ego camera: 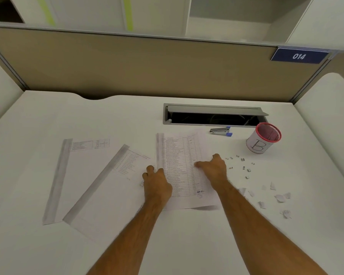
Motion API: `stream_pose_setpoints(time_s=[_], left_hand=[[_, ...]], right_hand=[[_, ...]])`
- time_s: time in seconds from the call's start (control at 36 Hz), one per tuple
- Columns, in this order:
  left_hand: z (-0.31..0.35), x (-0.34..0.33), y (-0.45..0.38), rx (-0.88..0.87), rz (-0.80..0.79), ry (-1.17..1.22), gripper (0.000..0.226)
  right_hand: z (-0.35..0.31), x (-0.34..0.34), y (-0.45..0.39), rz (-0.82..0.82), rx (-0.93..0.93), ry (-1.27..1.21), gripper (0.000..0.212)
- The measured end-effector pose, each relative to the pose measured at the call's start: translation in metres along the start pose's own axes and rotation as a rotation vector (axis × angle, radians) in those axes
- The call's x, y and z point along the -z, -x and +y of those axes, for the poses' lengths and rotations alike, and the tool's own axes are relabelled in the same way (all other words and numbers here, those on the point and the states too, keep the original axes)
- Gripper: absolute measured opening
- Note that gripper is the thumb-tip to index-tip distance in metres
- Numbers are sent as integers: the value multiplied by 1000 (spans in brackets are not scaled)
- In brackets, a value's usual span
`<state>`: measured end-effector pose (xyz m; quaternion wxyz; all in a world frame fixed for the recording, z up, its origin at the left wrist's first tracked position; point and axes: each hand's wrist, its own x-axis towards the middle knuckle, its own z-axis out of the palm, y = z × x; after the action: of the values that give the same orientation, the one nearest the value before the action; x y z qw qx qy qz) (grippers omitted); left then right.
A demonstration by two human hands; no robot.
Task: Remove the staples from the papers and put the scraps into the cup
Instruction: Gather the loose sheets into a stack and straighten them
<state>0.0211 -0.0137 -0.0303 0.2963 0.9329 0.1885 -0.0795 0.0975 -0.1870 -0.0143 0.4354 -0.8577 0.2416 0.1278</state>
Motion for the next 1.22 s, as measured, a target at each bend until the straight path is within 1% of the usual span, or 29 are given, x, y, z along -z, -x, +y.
stream_pose_setpoints(time_s=[0.06,0.11,0.17,0.22,0.31,0.39,0.44,0.53,0.58,0.64,0.69,0.72,0.81,0.83,0.94,1.03,1.11,1.22], left_hand=[[-2,0,-1,-4,-4,-10,44],[-3,1,-1,-17,-11,-33,45],[-6,3,-2,-39,-18,-82,44],[-9,6,-3,-66,-41,-146,46],[-17,16,-10,-96,-75,-153,49],[-30,28,-22,-73,-17,-7,50],[-42,36,-28,-49,28,155,54],[-53,50,-32,24,-9,440,68],[-59,59,-34,76,-39,547,79],[-67,68,-37,121,-58,621,84],[-75,77,-40,161,-61,690,78],[-80,82,-41,175,-51,703,71],[-95,95,-40,197,13,703,37],[-101,99,-38,211,35,709,29],[-121,110,-30,229,71,675,17],[-132,113,-25,224,90,595,11],[-142,116,-21,196,104,475,7],[-153,116,-16,132,86,304,10]], right_hand=[[-1,3,1,-4,-18,-132,62],[-1,8,-1,-13,-42,-203,50],[-1,12,-3,-43,-50,-196,36],[-1,16,-5,-66,-24,-149,27],[-4,19,-3,-69,22,-148,30],[-7,22,3,-57,35,-221,26],[-9,19,9,-89,51,-299,24],[-12,10,20,-193,75,-414,23],[-14,0,27,-258,85,-469,25],[-18,-11,35,-329,78,-535,30],[-22,-21,42,-406,50,-584,37],[-24,-26,46,-444,33,-596,41],[-27,-37,57,-560,-1,-556,49],[-28,-42,62,-600,-4,-516,50],[-28,-58,77,-686,-16,-369,49],[-25,-71,86,-679,-40,-353,40],[-24,-81,98,-618,-69,-341,25],[-22,-94,112,-530,-65,-268,25]])
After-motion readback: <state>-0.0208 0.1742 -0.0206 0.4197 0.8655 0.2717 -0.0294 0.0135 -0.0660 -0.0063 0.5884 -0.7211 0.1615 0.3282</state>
